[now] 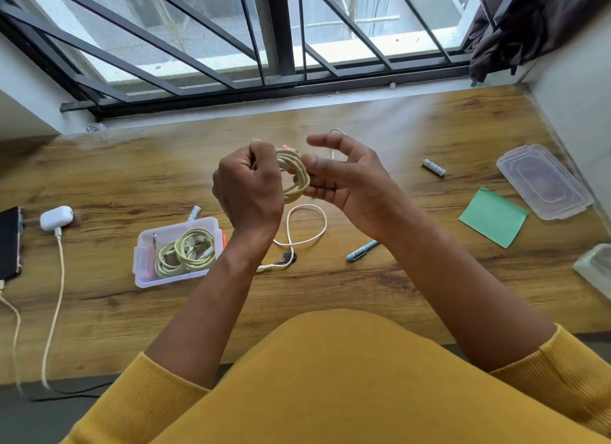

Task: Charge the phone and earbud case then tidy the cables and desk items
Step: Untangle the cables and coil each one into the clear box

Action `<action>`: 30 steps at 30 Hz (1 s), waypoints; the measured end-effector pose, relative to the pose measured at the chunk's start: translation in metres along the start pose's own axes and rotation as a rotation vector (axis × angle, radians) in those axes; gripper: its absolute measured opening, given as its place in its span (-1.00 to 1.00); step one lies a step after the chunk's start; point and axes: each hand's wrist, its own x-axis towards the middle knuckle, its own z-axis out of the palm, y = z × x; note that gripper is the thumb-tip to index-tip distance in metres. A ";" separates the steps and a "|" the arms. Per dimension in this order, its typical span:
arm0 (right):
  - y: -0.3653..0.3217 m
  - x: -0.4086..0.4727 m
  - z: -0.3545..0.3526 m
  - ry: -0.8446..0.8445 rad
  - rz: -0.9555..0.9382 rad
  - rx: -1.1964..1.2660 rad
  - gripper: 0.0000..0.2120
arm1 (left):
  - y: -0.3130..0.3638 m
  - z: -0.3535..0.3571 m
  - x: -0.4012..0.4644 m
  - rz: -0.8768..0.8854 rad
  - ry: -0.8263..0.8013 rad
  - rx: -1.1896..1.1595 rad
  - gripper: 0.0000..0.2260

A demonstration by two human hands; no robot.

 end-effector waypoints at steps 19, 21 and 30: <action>-0.010 0.003 0.005 -0.134 -0.064 -0.404 -0.82 | -0.003 0.000 0.011 0.057 -0.194 -0.322 -0.68; -0.010 0.003 0.004 -0.124 -0.041 -0.359 -0.80 | -0.001 0.002 0.011 0.080 -0.209 -0.310 -0.60; -0.008 0.003 0.006 -0.028 -0.029 -0.233 -0.60 | -0.004 0.004 0.011 0.008 -0.192 -0.290 -0.51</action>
